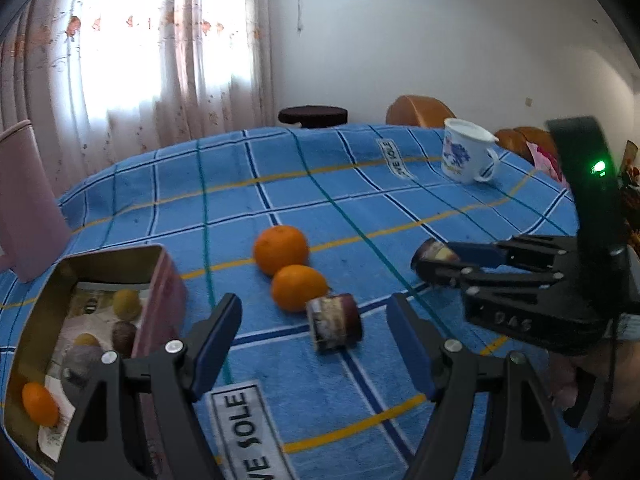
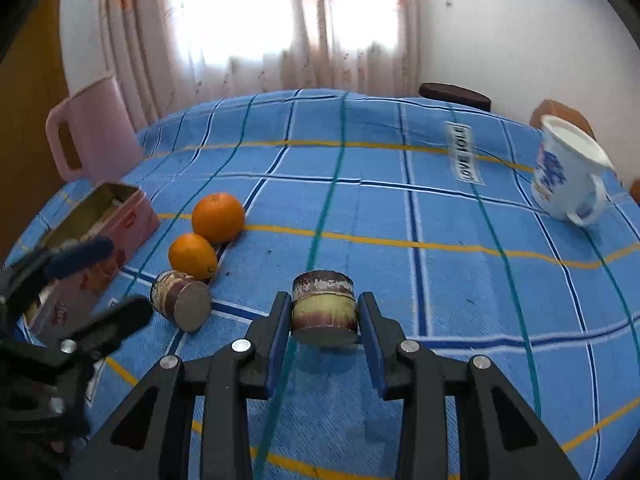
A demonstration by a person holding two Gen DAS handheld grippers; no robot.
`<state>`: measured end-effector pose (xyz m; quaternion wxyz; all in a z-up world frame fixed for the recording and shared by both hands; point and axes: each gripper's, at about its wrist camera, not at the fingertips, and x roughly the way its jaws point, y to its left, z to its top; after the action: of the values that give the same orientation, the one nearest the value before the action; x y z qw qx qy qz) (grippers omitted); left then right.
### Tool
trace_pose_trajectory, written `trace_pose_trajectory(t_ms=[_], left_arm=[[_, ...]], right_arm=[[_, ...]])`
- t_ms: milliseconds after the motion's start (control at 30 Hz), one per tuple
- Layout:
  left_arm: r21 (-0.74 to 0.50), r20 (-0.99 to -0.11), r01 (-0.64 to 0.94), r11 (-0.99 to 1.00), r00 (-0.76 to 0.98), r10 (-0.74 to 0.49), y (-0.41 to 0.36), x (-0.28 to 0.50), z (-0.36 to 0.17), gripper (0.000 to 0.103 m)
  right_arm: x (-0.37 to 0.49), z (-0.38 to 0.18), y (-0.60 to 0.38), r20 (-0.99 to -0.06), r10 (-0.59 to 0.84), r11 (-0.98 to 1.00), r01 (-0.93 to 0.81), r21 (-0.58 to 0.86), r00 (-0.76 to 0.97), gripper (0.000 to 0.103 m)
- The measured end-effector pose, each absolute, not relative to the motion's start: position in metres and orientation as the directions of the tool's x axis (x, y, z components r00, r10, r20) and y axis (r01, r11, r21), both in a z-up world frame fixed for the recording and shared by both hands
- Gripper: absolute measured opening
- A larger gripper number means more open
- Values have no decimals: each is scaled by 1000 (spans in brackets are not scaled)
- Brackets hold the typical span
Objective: Organize fruits
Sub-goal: 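Grasp the brown cylindrical fruit with the left gripper while the right gripper grasps another brown cylinder, then carry the brown cylinder with the left gripper while the right gripper carries its cylinder toward the tin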
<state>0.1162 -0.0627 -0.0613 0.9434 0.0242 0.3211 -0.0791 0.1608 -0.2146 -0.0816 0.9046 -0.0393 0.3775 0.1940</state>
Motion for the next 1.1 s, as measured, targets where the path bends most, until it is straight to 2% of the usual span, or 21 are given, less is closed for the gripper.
trace_pose_trajectory(t_ms=[167,233,267,300,400,833,1100], left_arm=[[-13,-658,183,983,739,-146,-70,130,-69,74],[-28,-690,191,981,707,-157,-72,137,-74,59],[-36,-703,192,981,692,-161,-71,140,-77,44],[-50,-720,194,980,673,-170,-70,144,-80,36],[-56,-716,192,980,676,-174,-69,141,-80,34],[-13,-593,180,984,790,-152,-67,118,-59,33],[-3,-551,156,988,824,-132,-64,111,-54,33]], right_arm=[[157,-81,-217,-692,338,918,-385,94,637,36],[157,-81,-217,-691,340,918,-386,95,638,36],[157,-81,-217,-692,343,916,-389,97,635,36],[157,-81,-217,-692,347,915,-392,99,633,36],[156,-80,-219,-679,358,912,-395,109,640,36],[130,-63,-216,-575,411,886,-457,71,708,36],[127,-59,-219,-546,425,883,-464,74,722,36]])
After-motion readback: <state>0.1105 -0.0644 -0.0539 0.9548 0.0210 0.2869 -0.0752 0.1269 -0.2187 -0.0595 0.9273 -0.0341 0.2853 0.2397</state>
